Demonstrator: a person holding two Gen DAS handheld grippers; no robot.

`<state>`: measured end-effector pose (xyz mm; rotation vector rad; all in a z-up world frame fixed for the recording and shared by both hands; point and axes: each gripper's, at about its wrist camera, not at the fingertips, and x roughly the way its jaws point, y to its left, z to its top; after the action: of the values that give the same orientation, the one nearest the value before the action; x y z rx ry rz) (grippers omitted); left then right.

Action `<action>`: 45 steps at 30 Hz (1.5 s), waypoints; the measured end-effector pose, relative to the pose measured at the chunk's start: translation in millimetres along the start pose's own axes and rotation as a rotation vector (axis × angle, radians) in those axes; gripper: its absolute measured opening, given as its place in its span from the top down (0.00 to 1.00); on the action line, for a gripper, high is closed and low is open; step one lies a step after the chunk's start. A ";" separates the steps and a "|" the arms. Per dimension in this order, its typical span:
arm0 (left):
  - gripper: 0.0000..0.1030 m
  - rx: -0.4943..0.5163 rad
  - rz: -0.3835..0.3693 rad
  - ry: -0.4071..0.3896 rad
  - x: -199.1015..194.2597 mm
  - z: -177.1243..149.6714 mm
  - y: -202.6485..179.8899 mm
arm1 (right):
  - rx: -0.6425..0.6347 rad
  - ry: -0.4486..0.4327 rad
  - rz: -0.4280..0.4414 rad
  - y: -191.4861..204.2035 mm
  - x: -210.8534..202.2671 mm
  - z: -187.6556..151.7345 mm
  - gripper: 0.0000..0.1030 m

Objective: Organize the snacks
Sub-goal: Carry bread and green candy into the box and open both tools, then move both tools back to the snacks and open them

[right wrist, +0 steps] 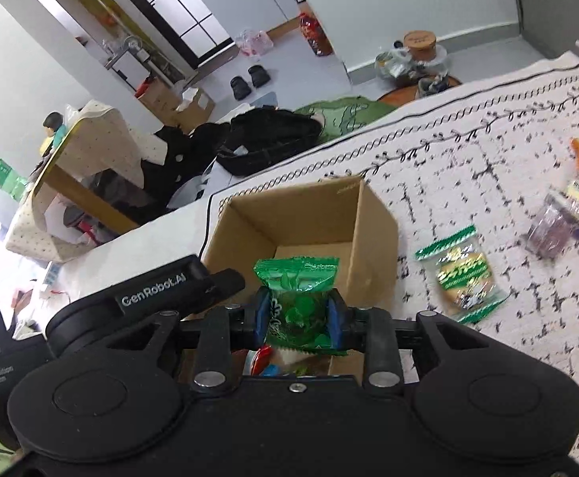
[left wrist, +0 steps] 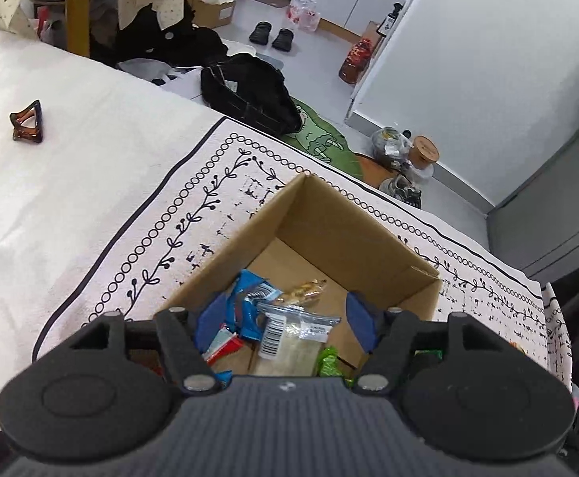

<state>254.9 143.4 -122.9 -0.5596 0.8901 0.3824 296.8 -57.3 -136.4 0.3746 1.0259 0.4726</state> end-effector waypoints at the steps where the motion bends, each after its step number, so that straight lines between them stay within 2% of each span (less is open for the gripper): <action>1: 0.35 -0.004 0.002 0.001 0.1 0.1 0.9 | 0.005 0.005 0.005 -1.6 -0.3 -0.5 0.67; 11: 0.30 0.020 0.000 0.019 3.3 -2.0 -4.5 | 0.062 -0.037 -0.063 -35.3 -26.4 -1.6 0.64; 20: 0.25 0.103 -0.059 0.036 -2.0 -19.8 -30.2 | 0.103 -0.079 -0.133 -75.3 -58.5 -9.3 0.57; 34: 0.15 0.196 -0.126 0.013 -18.4 -46.1 -69.2 | 0.115 -0.144 -0.175 -120.0 -106.1 -14.3 0.39; 40: 0.14 0.241 -0.150 0.010 -22.7 -57.5 -86.5 | 0.124 -0.168 -0.192 -141.1 -121.1 -16.8 0.31; 45: 0.14 0.269 -0.179 0.005 -25.8 -67.1 -98.9 | 0.140 -0.179 -0.204 -158.8 -129.1 -17.8 0.29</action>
<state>251.0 22.3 -106.3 -0.3873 0.8718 0.0964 256.6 -258.7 -132.2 0.4240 0.9137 0.1803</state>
